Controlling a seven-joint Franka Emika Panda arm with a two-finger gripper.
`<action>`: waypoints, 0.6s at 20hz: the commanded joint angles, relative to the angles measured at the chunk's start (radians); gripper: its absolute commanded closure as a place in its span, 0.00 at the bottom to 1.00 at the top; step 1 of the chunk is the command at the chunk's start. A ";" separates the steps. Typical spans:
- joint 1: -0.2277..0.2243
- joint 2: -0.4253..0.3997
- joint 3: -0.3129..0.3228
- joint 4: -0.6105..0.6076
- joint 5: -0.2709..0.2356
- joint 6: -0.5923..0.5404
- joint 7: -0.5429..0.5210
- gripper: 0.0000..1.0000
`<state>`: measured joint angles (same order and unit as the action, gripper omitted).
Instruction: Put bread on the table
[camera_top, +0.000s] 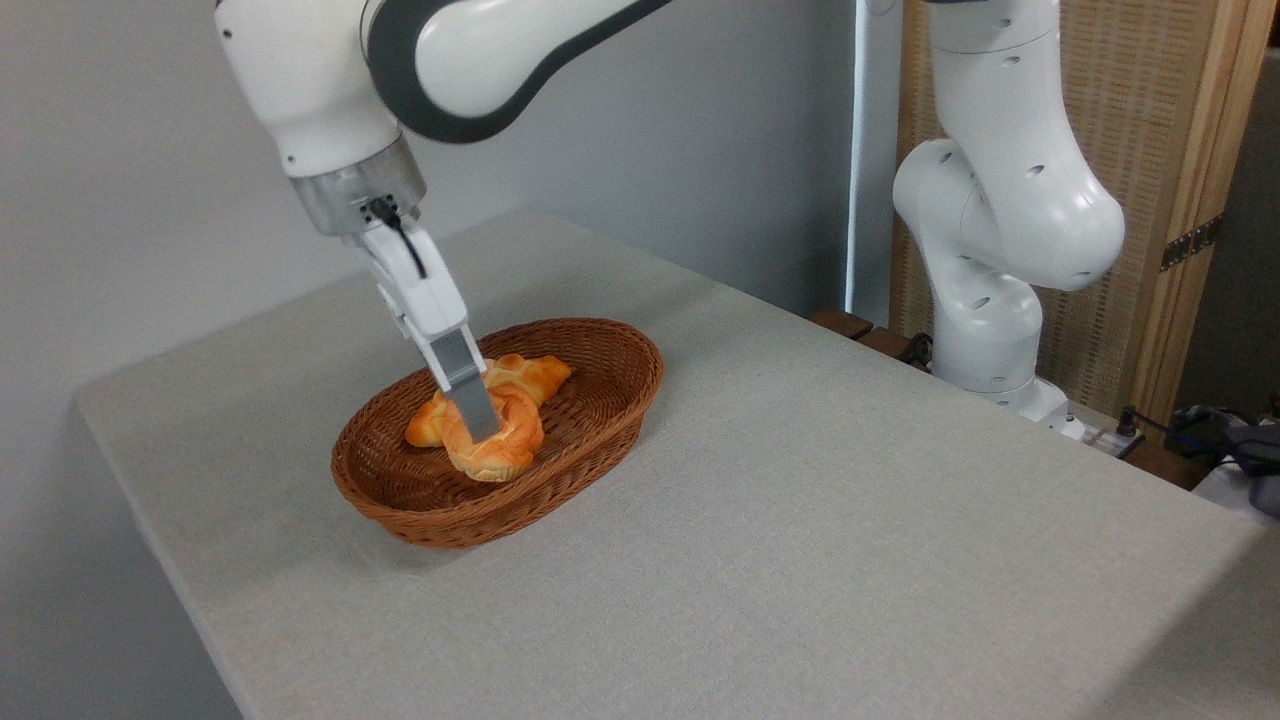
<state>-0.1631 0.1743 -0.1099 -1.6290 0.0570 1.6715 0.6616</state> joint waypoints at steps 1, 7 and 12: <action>-0.007 -0.074 0.097 -0.008 -0.025 -0.024 0.006 0.45; -0.007 -0.108 0.234 -0.008 -0.016 -0.024 0.012 0.45; -0.007 -0.072 0.279 -0.009 -0.005 -0.016 0.010 0.30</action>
<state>-0.1583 0.0816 0.1406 -1.6390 0.0544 1.6632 0.6664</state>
